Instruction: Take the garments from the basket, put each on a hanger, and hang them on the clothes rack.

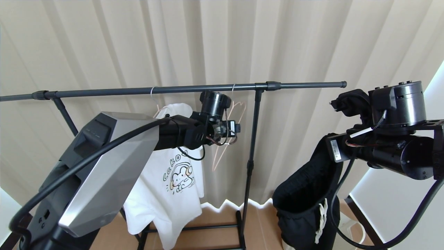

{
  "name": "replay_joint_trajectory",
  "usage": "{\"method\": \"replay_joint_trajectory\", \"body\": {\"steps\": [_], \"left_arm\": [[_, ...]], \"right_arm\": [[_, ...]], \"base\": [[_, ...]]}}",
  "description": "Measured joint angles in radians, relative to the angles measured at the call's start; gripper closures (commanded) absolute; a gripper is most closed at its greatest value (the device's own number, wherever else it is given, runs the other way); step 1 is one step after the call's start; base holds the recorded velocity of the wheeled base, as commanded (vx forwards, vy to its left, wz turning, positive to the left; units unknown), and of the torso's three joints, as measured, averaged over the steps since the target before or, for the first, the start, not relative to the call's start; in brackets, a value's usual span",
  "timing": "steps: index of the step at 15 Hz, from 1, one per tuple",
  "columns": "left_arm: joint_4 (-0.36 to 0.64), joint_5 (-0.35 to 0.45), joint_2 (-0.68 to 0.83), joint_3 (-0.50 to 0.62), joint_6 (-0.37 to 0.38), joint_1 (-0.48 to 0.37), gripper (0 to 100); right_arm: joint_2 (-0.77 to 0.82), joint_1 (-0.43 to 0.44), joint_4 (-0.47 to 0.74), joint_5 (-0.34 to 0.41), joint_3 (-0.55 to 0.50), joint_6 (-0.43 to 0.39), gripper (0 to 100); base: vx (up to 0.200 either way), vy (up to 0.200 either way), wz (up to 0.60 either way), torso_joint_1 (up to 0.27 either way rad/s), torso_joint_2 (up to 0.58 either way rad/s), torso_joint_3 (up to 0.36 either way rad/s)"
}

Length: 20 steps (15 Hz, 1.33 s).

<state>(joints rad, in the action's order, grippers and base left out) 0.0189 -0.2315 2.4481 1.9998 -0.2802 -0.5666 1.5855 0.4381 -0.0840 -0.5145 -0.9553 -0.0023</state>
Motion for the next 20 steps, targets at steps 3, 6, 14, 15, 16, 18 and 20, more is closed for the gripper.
{"method": "replay_joint_trajectory", "body": {"steps": [3, 6, 14, 15, 16, 18, 20], "left_arm": [[-0.037, -0.004, 0.035, 0.000, 0.001, 0.008, 0], [-0.040, -0.004, 0.051, 0.000, 0.000, 0.006, 100], [-0.036, -0.014, 0.033, -0.001, 0.000, 0.000, 100], [-0.035, -0.015, 0.023, -0.001, 0.001, -0.005, 100], [-0.033, -0.017, 0.013, -0.004, 0.001, -0.011, 100], [-0.032, -0.019, -0.013, -0.020, 0.004, -0.022, 100], [-0.032, -0.020, -0.041, -0.045, 0.006, -0.032, 100]], "right_arm": [[0.008, 0.002, 0.000, 0.000, 0.003, 0.000, 100], [0.013, 0.004, -0.001, -0.001, 0.007, 0.000, 100], [0.016, 0.005, -0.001, -0.001, 0.007, 0.000, 100], [0.015, 0.005, -0.001, -0.001, 0.007, 0.000, 100], [0.014, 0.005, -0.001, -0.001, 0.007, 0.000, 100], [0.012, 0.005, -0.001, -0.001, 0.007, 0.000, 100], [0.012, 0.005, -0.001, -0.001, 0.006, 0.000, 100]], "base": [[0.000, 0.000, 0.00, 0.000, 0.00, 0.000], [0.000, 0.000, 0.00, 0.000, 0.00, 0.000], [0.000, 0.000, 0.00, 0.000, 0.00, 0.000], [0.000, 0.000, 0.00, 0.000, 0.00, 0.000], [0.000, 0.000, 0.00, 0.000, 0.00, 0.000], [0.000, 0.000, 0.00, 0.000, 0.00, 0.000], [0.000, 0.000, 0.00, 0.000, 0.00, 0.000]]}}
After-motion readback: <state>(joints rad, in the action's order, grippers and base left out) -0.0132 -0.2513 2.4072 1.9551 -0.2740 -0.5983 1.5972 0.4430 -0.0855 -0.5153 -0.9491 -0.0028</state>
